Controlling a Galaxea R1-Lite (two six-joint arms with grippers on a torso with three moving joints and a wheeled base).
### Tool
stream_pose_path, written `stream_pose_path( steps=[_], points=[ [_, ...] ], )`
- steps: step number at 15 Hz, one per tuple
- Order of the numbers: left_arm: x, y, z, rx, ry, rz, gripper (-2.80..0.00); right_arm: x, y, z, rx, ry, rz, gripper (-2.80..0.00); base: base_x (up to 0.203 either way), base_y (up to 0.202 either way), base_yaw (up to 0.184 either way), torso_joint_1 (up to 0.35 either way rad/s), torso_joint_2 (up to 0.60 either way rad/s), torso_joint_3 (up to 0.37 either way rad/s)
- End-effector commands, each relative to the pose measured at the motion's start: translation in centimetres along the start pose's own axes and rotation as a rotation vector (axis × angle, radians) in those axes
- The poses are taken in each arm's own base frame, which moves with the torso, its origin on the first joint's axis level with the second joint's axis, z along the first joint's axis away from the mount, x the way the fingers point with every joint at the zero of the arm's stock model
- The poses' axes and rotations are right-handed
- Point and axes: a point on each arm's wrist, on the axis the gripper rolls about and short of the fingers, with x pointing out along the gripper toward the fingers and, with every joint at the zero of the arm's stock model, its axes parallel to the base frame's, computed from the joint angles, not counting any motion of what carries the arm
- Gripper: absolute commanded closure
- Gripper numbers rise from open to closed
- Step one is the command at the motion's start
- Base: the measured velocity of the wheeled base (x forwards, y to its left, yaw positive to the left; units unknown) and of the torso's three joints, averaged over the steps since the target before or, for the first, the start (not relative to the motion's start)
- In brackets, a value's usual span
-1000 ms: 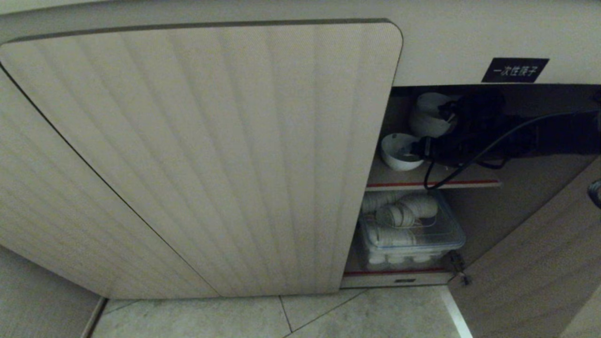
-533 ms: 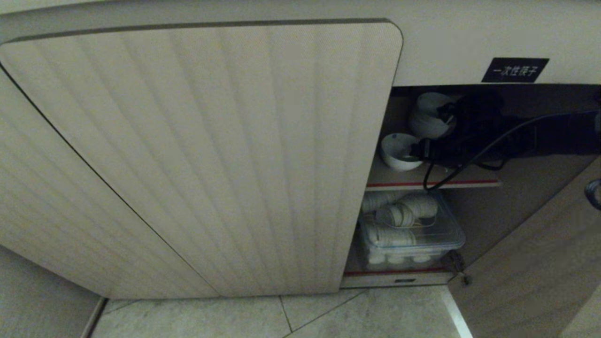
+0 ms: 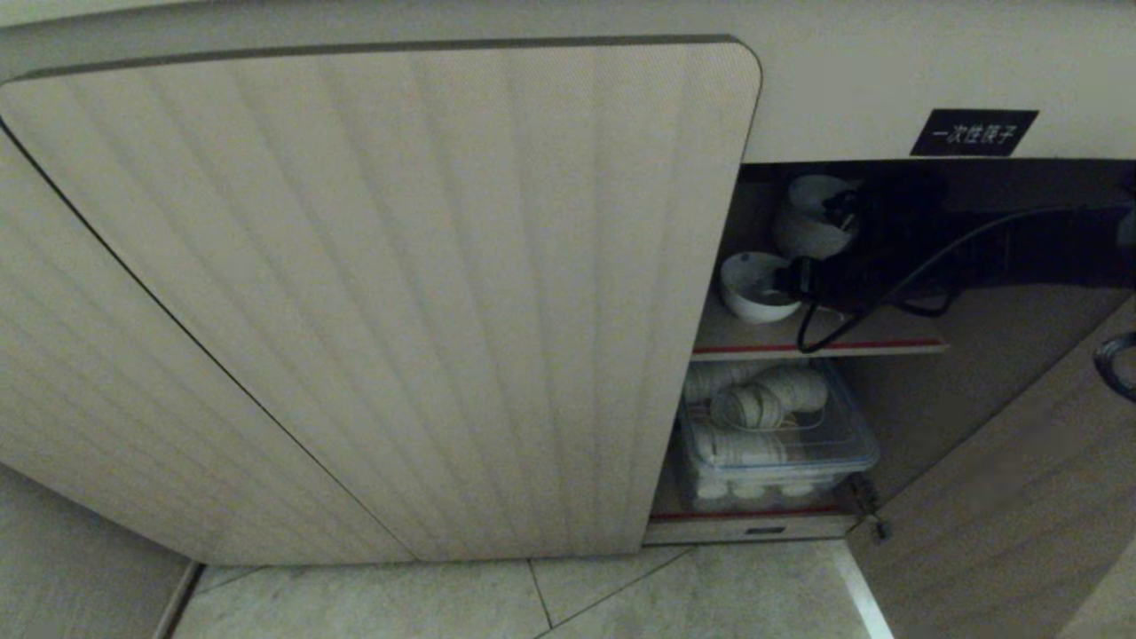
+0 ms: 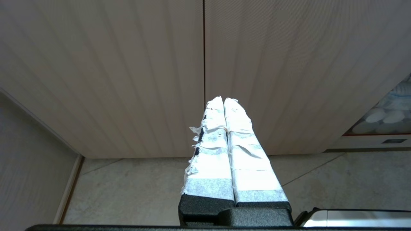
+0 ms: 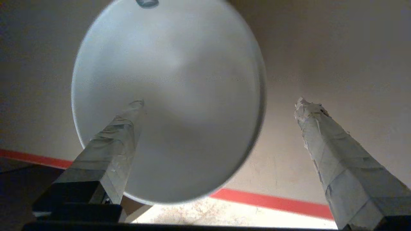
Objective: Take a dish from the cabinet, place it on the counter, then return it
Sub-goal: Take the bowl from the cabinet
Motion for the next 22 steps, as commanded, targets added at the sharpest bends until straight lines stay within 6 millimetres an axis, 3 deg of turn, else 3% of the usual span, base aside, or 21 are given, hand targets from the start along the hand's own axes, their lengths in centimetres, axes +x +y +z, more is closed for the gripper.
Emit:
stream_pose_path(
  steps=[1,22],
  points=[
    [0.0,0.0,0.0,0.0,-0.001,0.0,0.0,0.42,-0.05,-0.06,0.001,0.004,0.002,-2.8,0.0,0.0,0.0,0.0,0.0,0.0],
    [0.0,0.0,0.0,0.0,-0.001,0.0,0.0,0.14,-0.08,0.47,0.024,0.073,-0.017,-2.8,0.0,0.0,0.0,0.0,0.0,0.0]
  ],
)
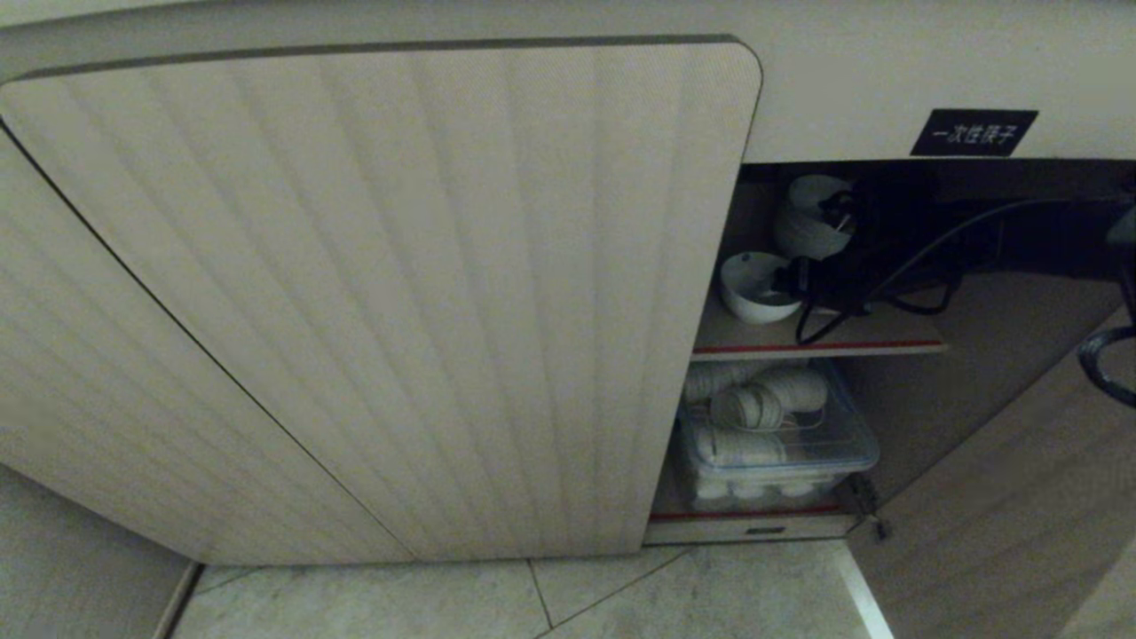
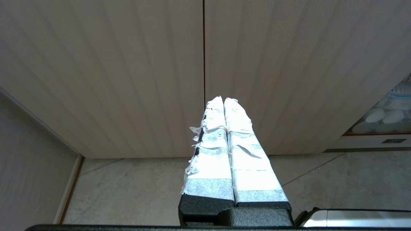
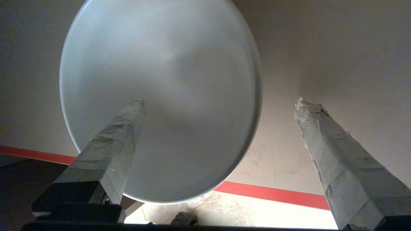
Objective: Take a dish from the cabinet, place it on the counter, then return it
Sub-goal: Take the bowl from the cabinet
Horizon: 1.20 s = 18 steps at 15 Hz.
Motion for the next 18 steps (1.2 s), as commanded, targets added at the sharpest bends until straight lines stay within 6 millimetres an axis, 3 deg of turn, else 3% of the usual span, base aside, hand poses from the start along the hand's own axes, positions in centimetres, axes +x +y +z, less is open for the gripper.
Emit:
stream_pose_path(
  steps=[1,18],
  points=[
    [0.0,0.0,0.02,0.0,-0.002,0.0,0.0,-0.01,-0.02,-0.04,0.005,0.004,0.001,-2.8,0.0,0.0,0.0,0.0,0.0,0.0],
    [0.0,0.0,0.02,0.0,-0.002,0.0,0.0,0.61,-0.45,0.04,-0.012,-0.01,-0.006,-2.8,0.0,0.0,0.0,0.0,0.0,0.0]
  ],
)
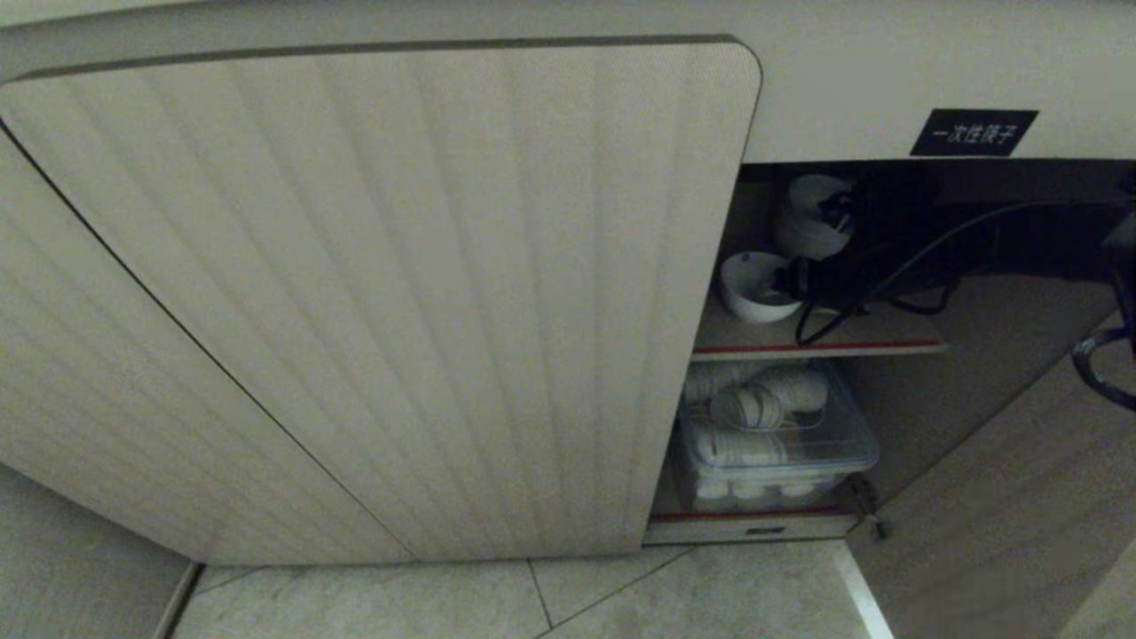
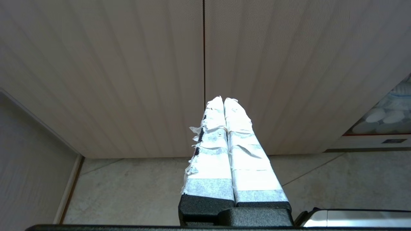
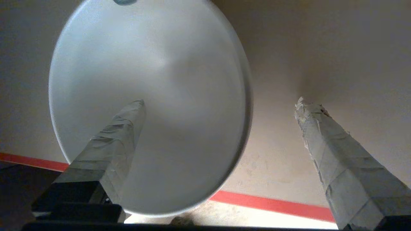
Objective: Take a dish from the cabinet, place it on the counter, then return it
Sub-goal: Take the bowl from the cabinet
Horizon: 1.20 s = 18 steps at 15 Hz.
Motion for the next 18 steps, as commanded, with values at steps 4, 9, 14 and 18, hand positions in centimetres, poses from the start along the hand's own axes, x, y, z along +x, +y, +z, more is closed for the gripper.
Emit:
stream_pose_path(
  steps=[4,9,14,18],
  points=[
    [0.0,0.0,0.0,0.0,0.0,0.0,0.0,0.25,-0.43,0.14,-0.048,-0.011,-0.005,-2.8,0.0,0.0,0.0,0.0,0.0,0.0],
    [0.0,0.0,0.0,0.0,0.0,0.0,0.0,0.25,-0.42,0.23,-0.052,-0.02,-0.003,-2.8,0.0,0.0,0.0,0.0,0.0,0.0],
    [0.0,0.0,0.0,0.0,0.0,0.0,0.0,0.39,-0.45,0.21,-0.052,-0.023,-0.003,-2.8,0.0,0.0,0.0,0.0,0.0,0.0],
    [0.0,0.0,0.0,0.0,0.0,0.0,0.0,0.57,-0.49,0.24,-0.054,-0.032,-0.001,-2.8,0.0,0.0,0.0,0.0,0.0,0.0]
  ],
)
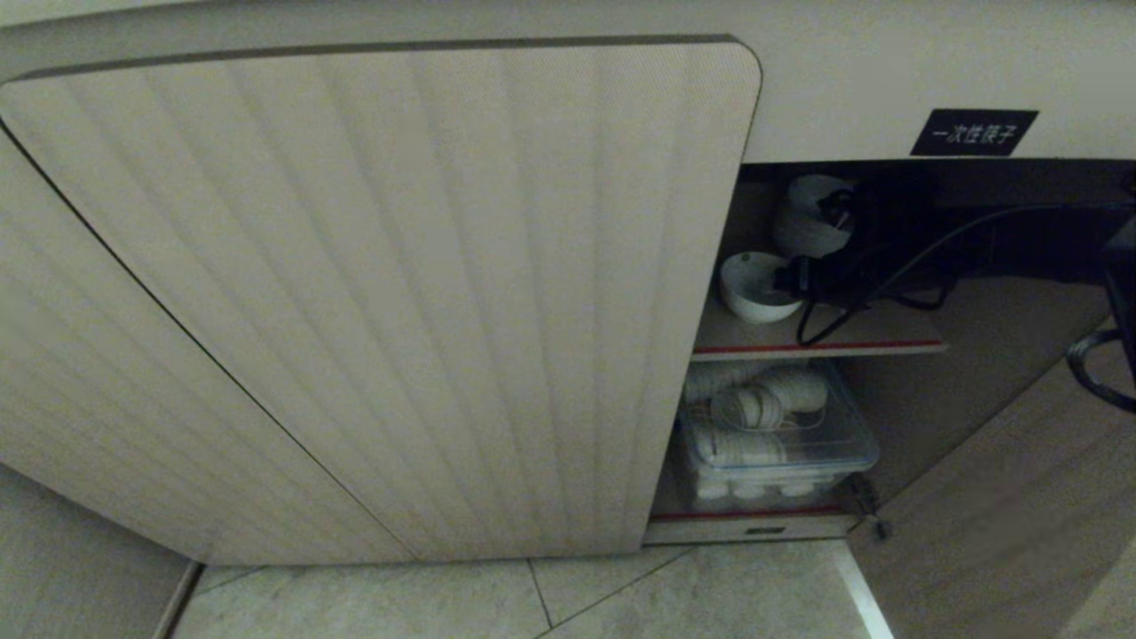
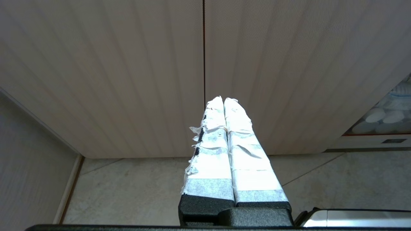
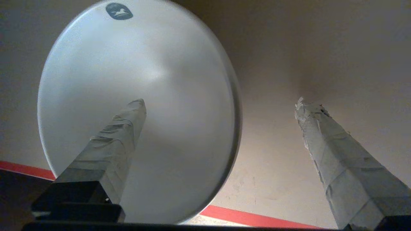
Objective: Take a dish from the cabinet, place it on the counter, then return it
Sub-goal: Take the bowl from the cabinet
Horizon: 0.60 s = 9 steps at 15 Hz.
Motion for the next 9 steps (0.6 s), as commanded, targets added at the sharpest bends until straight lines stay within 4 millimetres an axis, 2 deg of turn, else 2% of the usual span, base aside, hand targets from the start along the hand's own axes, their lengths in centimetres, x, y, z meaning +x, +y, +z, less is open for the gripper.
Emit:
stream_pose_path(
  steps=[1,5,6,9],
  points=[
    [0.0,0.0,0.0,0.0,-0.001,0.0,0.0,0.22,-0.06,-0.15,0.002,0.006,0.001,-2.8,0.0,0.0,0.0,0.0,0.0,0.0],
    [0.0,0.0,0.0,0.0,-0.001,0.0,0.0,0.34,-0.08,-0.13,0.001,-0.001,0.002,-2.8,0.0,0.0,0.0,0.0,0.0,0.0],
    [0.0,0.0,0.0,0.0,-0.001,0.0,0.0,0.38,-0.08,-0.06,0.001,-0.008,0.003,0.0,0.0,0.0,0.0,0.0,0.0,0.0],
    [0.0,0.0,0.01,0.0,-0.002,0.0,0.0,0.51,-0.12,-0.12,0.002,-0.007,0.003,0.0,0.0,0.0,0.0,0.0,0.0,0.0]
  ],
)
